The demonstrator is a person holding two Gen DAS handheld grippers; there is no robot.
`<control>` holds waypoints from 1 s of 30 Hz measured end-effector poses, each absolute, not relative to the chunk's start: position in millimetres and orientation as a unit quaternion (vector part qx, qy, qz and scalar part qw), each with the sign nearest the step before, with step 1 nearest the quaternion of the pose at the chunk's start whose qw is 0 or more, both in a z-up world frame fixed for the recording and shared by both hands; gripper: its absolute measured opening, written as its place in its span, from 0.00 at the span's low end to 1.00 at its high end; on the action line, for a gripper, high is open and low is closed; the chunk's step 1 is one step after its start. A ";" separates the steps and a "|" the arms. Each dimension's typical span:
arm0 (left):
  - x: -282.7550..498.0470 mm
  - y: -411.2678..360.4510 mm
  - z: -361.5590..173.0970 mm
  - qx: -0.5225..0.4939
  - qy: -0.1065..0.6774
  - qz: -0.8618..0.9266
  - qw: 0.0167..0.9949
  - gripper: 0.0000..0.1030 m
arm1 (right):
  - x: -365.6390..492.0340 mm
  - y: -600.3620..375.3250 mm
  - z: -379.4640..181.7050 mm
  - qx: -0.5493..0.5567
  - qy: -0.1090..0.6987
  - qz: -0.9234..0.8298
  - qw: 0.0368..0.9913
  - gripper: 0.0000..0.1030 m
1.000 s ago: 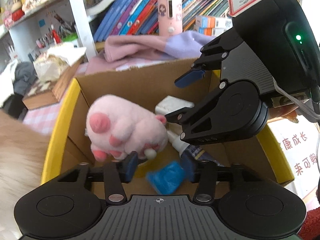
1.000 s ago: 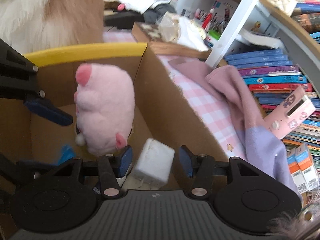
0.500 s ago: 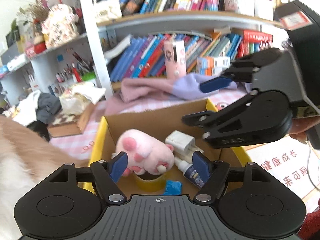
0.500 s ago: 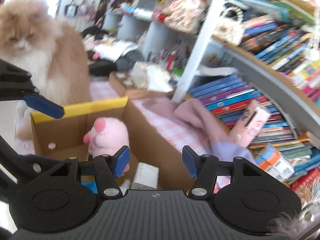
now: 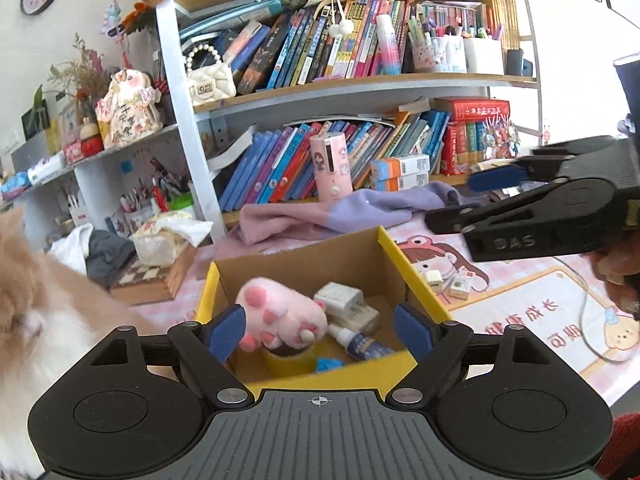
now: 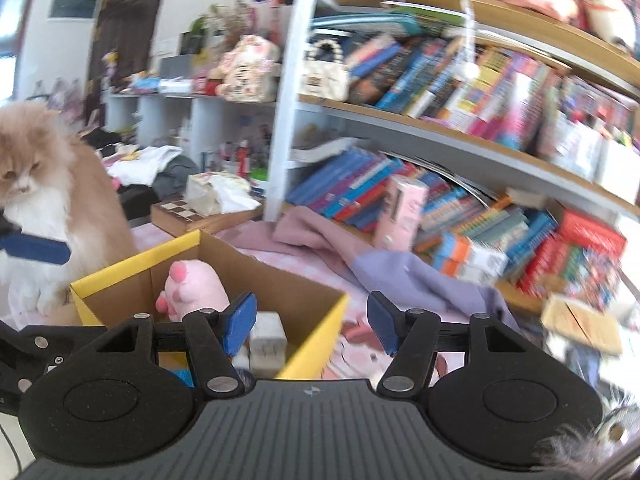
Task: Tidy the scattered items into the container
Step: 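Withdraw both tools from the yellow box and move toward the mat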
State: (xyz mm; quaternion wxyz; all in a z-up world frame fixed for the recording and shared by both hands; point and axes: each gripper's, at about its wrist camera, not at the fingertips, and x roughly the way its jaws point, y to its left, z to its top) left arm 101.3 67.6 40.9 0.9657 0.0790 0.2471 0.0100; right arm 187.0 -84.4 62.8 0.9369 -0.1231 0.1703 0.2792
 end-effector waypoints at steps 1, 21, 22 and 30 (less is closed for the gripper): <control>96.7 66.8 39.0 0.077 0.248 0.012 0.966 0.82 | 179.8 -88.5 61.9 -0.119 0.173 0.272 0.939 0.58; 20.3 41.9 2.3 0.087 0.304 -0.018 0.949 0.82 | 61.9 -112.2 3.4 -0.134 0.281 0.219 0.925 0.58; 19.0 41.0 -0.5 0.085 0.311 -0.022 0.947 0.82 | 57.9 -111.0 1.1 -0.137 0.286 0.221 0.922 0.58; 11.8 31.5 -15.1 0.088 0.339 -0.050 0.935 0.82 | 41.1 -111.0 -5.2 -0.155 0.300 0.221 0.915 0.60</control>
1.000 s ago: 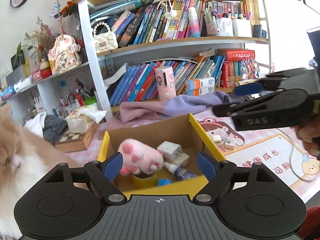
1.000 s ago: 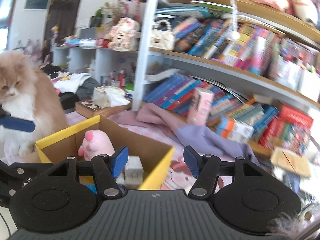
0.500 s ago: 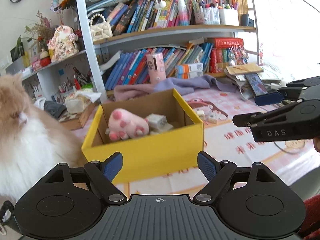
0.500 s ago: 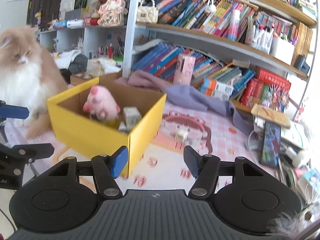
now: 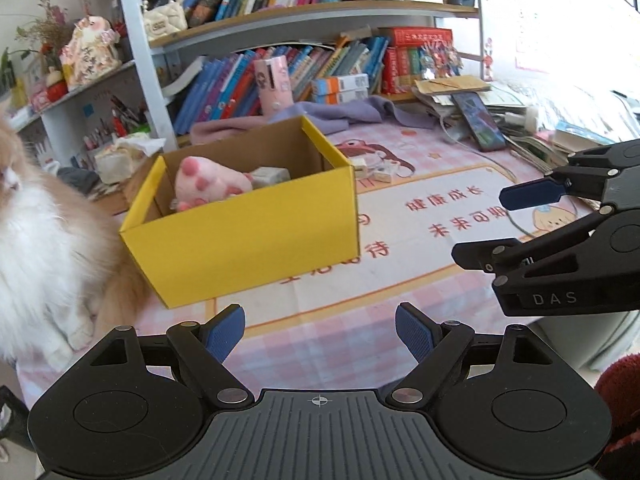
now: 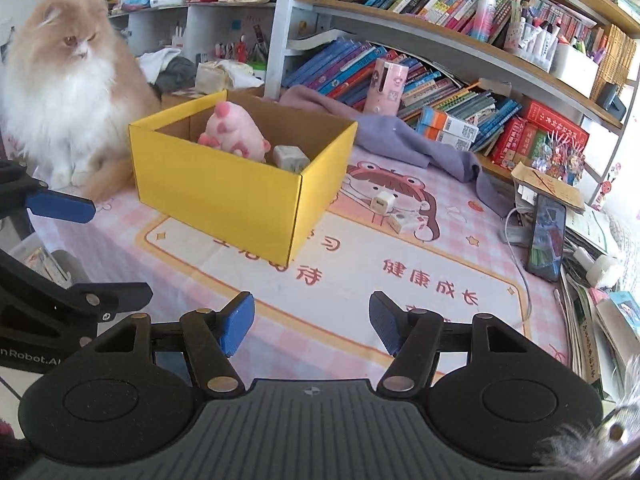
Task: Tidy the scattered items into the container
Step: 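Withdraw both tools from the yellow box and move toward the mat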
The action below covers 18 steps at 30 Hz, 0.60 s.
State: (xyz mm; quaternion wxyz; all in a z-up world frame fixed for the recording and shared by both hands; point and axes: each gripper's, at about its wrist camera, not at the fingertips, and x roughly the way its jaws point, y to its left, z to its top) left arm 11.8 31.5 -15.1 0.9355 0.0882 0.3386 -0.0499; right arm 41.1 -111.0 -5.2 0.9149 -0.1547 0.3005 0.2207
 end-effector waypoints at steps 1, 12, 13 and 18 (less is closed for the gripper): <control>11.5 30.5 -15.5 0.089 0.339 -0.053 0.935 0.82 | 40.4 -111.9 -5.6 -0.155 0.303 0.219 0.914 0.60; 19.6 20.8 -22.9 0.081 0.356 -0.076 0.928 0.83 | 36.7 -125.1 -10.6 -0.158 0.326 0.201 0.910 0.66; 20.4 18.7 -22.9 0.082 0.355 -0.079 0.928 0.83 | 36.8 -127.0 -11.0 -0.158 0.327 0.198 0.911 0.66; 27.4 7.1 -23.4 0.093 0.356 -0.094 0.925 0.83 | 39.9 -136.4 -12.8 -0.151 0.332 0.187 0.912 0.67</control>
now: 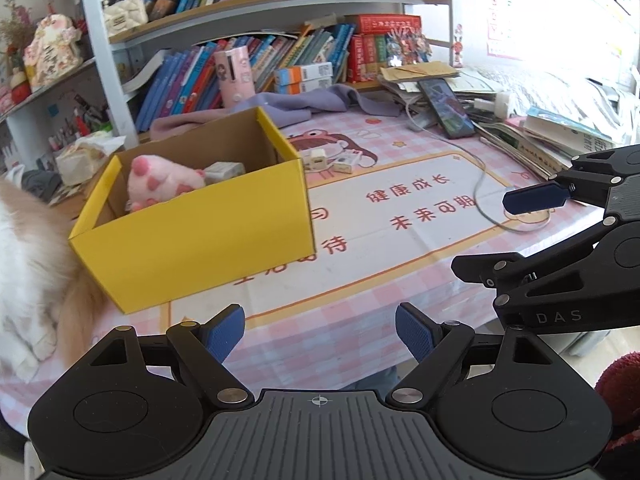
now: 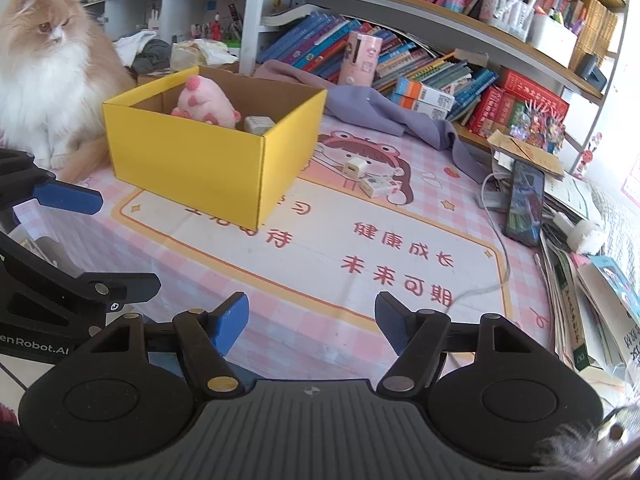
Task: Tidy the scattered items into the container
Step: 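Withdraw both tools from the yellow box and move toward the mat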
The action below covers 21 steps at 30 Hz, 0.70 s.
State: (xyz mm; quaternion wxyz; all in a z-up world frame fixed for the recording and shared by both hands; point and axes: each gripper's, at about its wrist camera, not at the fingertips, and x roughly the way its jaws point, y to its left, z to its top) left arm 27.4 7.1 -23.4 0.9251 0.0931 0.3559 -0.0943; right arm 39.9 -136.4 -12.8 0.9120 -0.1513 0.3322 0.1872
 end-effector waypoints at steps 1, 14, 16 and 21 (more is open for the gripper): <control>28.9 4.7 -23.6 0.095 0.356 -0.097 0.924 0.83 | 40.7 -138.7 -13.2 -0.150 0.333 0.185 0.912 0.67; 49.1 -36.4 -28.2 0.117 0.357 -0.152 0.914 0.83 | 52.1 -177.9 -19.5 -0.131 0.356 0.143 0.914 0.69; 53.0 -42.8 -28.7 0.122 0.356 -0.159 0.913 0.83 | 55.3 -183.7 -20.1 -0.128 0.359 0.137 0.914 0.69; 63.2 -57.8 -29.4 0.135 0.353 -0.173 0.910 0.83 | 66.2 -197.4 -21.6 -0.117 0.361 0.127 0.916 0.69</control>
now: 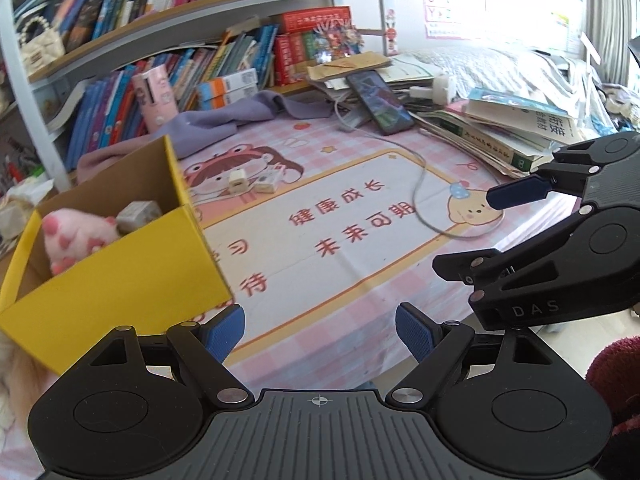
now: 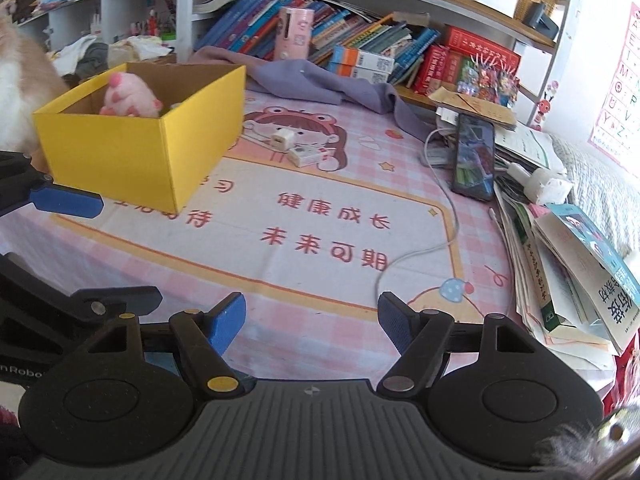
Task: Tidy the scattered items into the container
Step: 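Withdraw both tools from the yellow box and move toward the mat, then grasp the white charger plug with the left tool while the right tool grasps the white card box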
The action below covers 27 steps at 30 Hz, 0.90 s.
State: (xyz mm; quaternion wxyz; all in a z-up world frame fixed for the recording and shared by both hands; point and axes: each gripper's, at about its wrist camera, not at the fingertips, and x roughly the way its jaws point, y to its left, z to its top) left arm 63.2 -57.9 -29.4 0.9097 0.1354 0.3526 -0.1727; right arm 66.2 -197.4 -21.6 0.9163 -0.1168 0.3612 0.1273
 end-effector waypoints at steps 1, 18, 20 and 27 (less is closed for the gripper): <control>65.7 -60.6 -29.5 0.137 0.352 -0.174 0.909 0.83 | 68.4 -199.4 -21.7 -0.116 0.361 0.127 0.917 0.69; 134.7 -93.4 -20.7 0.130 0.331 -0.159 0.921 0.82 | 152.8 -235.4 -27.7 -0.097 0.369 0.140 0.914 0.68; 149.1 -93.2 -18.2 0.115 0.331 -0.149 0.925 0.82 | 166.1 -239.2 -30.1 -0.098 0.373 0.145 0.911 0.68; 196.7 -101.1 -13.9 0.079 0.345 -0.120 0.927 0.82 | 211.9 -246.2 -36.7 -0.108 0.374 0.185 0.902 0.68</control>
